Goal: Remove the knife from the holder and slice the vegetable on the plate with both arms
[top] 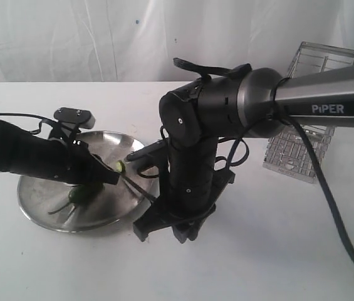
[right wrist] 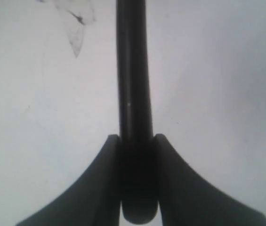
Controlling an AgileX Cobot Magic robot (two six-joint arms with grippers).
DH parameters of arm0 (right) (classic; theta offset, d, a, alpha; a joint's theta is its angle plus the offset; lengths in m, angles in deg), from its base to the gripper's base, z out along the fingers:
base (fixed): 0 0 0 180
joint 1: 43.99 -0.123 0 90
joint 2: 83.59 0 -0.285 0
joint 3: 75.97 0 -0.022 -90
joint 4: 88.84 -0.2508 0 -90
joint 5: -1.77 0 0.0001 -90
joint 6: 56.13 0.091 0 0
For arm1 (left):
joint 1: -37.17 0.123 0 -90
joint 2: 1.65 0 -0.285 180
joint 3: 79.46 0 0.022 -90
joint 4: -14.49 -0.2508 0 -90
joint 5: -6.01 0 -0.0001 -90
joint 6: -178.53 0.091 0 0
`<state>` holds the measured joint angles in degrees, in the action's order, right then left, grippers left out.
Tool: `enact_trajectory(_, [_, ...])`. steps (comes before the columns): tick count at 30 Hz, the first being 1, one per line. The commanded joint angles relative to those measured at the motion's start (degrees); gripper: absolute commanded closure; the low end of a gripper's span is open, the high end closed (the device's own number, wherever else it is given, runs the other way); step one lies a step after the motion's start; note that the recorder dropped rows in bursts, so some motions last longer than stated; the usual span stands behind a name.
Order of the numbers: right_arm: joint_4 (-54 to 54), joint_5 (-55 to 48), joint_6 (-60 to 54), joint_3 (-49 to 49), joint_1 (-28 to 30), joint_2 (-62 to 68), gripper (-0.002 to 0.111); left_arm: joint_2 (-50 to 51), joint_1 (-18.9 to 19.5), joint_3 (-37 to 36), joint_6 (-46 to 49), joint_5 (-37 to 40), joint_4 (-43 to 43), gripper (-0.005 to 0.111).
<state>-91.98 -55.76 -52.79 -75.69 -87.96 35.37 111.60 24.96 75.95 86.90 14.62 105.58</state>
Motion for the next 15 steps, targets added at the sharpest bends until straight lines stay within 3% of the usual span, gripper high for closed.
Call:
enact_trajectory(1, [1.54,-0.33,1.77,-0.29,0.64,-0.74,0.108,-5.87,0.19,-0.48,-0.29,-4.73,-0.41,0.107])
enact_trajectory(11, [1.42,2.35,1.93,-0.29,0.64,-1.11,0.108,-14.88,0.19,-0.48,-0.29,-3.00,1.59,0.107])
enact_trajectory(15, [1.42,2.85,1.93,-0.29,0.64,-3.60,0.108,-18.86,0.19,-0.58,-0.29,-7.10,2.00,0.107])
